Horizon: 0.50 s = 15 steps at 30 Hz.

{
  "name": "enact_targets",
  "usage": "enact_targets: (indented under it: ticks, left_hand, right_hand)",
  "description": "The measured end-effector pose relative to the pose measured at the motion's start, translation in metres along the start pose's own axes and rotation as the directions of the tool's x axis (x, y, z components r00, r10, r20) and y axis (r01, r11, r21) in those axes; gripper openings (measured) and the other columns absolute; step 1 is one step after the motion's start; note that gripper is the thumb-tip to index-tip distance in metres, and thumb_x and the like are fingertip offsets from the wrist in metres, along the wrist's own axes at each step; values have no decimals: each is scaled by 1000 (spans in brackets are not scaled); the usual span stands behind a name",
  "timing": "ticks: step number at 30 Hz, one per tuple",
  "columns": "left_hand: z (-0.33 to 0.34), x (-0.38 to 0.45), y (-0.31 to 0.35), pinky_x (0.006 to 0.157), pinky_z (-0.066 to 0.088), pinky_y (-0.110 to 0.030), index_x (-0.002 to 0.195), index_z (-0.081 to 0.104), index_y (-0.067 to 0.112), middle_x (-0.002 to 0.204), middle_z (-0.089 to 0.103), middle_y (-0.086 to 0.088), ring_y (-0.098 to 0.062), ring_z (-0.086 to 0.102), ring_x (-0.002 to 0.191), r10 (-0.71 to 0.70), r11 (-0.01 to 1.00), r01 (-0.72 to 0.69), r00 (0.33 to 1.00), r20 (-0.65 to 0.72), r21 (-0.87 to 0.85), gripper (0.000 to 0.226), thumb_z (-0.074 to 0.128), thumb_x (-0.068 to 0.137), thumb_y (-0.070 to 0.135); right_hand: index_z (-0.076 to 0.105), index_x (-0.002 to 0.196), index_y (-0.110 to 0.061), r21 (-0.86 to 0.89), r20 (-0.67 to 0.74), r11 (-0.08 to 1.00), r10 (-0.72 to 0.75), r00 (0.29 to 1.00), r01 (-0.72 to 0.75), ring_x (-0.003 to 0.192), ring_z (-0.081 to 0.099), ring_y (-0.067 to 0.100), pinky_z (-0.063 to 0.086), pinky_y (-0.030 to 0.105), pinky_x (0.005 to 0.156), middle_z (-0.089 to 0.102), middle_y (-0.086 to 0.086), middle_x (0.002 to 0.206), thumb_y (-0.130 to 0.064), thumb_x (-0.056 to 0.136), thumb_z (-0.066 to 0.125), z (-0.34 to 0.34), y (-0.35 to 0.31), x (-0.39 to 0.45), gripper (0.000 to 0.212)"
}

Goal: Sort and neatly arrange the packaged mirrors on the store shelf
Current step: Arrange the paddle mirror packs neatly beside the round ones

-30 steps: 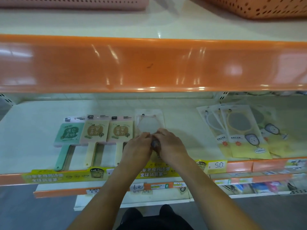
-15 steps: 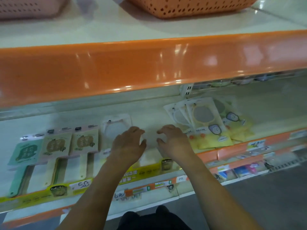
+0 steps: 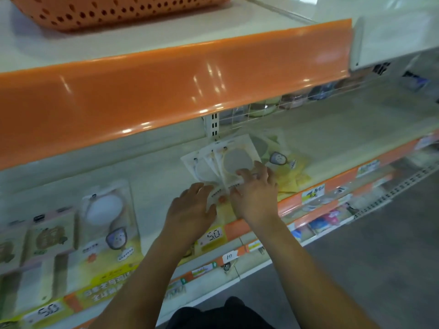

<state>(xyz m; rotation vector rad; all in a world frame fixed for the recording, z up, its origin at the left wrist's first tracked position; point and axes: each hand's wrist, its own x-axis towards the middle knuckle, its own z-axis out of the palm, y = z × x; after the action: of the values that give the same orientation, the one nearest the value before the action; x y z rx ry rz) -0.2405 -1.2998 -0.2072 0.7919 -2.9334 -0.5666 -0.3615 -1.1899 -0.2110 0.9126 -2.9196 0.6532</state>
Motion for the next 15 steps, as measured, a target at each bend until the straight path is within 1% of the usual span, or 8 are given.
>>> enact_targets:
  ticks: [3,6,9,12,15]
  left_hand:
    - [3,6,9,96,39,-33,139,38,31,143,38,6,-19,44,125,-12,1000,12,1000,-8,-21,49,49,92,39]
    - [5,11,15,96,40,-34,138,40,30,142,41,6,-19,45,124,-34,999,34,999,-18,-27,47,49,93,39]
    - [6,16,17,99,40,-36,137,41,30,142,41,6,-18,44,126,-60,998,59,998,-9,-33,45,46,94,42]
    - [7,20,18,100,40,-37,136,42,30,142,40,6,-18,43,126,-74,997,74,997,-4,-29,45,47,94,44]
    - [8,24,21,99,40,-37,136,43,30,140,41,6,-18,44,125,-94,995,94,996,9,-25,44,48,93,42]
  right_hand:
    - [51,133,-28,12,61,1000,7,998,-7,142,15,44,24,55,112,21,13,155,-41,82,67,4,7,11,56]
    - [41,137,-31,-20,123,1000,-2,992,4,144,7,43,16,52,114,6,11,159,-50,82,63,5,9,20,62]
    - [37,137,-32,-65,190,998,10,982,3,141,10,42,17,49,112,2,11,159,-49,82,63,9,9,27,63]
    - [33,136,-35,-97,238,995,22,971,1,136,15,40,19,48,110,5,7,157,-46,82,60,12,13,33,61]
    - [33,135,-38,-103,238,995,7,971,18,131,20,37,25,47,106,10,4,154,-47,82,59,12,18,37,59]
